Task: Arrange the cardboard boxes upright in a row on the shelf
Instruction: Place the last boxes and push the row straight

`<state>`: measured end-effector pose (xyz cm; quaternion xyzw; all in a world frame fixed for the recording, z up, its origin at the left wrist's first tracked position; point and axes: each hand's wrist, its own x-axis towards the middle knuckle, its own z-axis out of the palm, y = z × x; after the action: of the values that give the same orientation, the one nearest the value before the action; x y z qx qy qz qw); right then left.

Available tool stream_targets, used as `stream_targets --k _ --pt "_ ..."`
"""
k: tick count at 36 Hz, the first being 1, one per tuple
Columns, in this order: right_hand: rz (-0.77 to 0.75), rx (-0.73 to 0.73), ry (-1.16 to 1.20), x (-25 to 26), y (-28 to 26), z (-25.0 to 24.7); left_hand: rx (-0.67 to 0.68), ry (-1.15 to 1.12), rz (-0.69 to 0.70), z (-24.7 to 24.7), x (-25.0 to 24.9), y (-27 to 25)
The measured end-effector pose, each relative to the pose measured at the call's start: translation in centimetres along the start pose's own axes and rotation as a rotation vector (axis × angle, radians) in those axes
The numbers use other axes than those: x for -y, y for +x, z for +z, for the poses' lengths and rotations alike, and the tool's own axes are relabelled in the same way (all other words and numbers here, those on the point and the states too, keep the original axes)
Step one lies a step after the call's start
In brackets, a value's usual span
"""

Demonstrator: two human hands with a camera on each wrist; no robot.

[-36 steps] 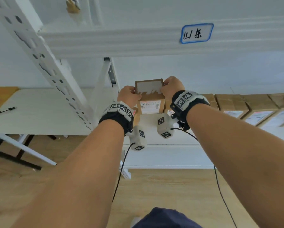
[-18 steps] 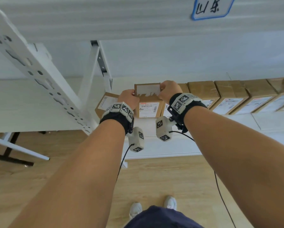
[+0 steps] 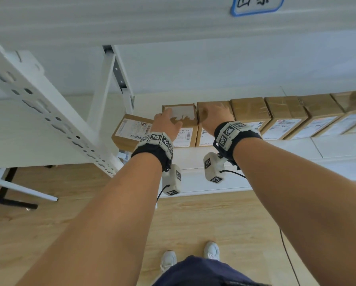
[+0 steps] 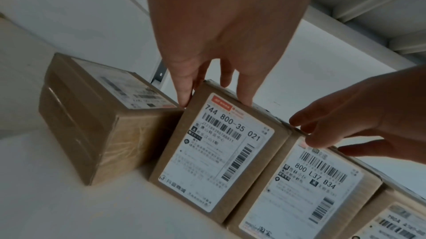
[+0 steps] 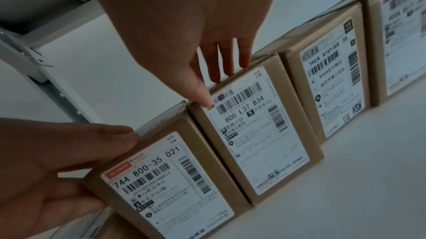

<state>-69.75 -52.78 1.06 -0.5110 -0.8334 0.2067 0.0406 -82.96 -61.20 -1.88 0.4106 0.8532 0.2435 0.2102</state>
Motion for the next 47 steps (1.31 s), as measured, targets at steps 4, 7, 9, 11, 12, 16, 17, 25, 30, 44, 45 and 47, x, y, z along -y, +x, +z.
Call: stream_targets --k 4,7,9,11,12,16,17,25,30,44,45,47 --pt "-0.029 -0.033 -0.026 -0.6 -0.2 0.4 -0.064 0.005 0.014 0.3 -0.1 0.2" --pt "-0.053 -0.057 -0.031 -0.7 -0.3 0.4 -0.079 0.004 0.018 0.5 -0.1 0.4" --pt "-0.055 -0.062 -0.030 -0.8 -0.3 0.4 -0.090 0.013 0.025 0.5 -0.2 0.3" --pt "-0.056 -0.068 -0.034 -0.7 -0.3 0.4 -0.093 0.010 0.021 0.6 -0.2 0.2" --pt "-0.054 -0.070 -0.038 -0.7 -0.4 0.5 -0.087 0.008 0.022 0.6 -0.3 0.1" --pt "-0.048 -0.064 -0.054 -0.5 -0.4 0.5 -0.070 -0.002 0.026 0.4 -0.1 0.1" --pt "-0.043 -0.060 -0.056 -0.4 -0.4 0.5 -0.063 -0.008 0.032 0.4 0.0 0.2" --pt "-0.046 -0.087 -0.032 1.3 -0.7 0.5 -0.133 -0.036 -0.082 -1.2 1.9 -0.2" --pt "-0.075 -0.112 -0.019 2.5 -1.3 1.3 -0.098 0.069 -0.150 -2.4 4.4 -0.9" --pt "-0.056 -0.156 -0.005 3.5 -2.8 3.4 0.139 0.442 -0.191 -1.7 8.5 -0.3" --pt "-0.053 -0.161 -0.002 3.5 -3.0 3.6 0.131 0.460 -0.171 -1.8 8.8 -0.3" --pt "-0.047 -0.167 0.001 3.5 -3.3 4.0 0.124 0.497 -0.126 -1.9 9.1 -0.6"
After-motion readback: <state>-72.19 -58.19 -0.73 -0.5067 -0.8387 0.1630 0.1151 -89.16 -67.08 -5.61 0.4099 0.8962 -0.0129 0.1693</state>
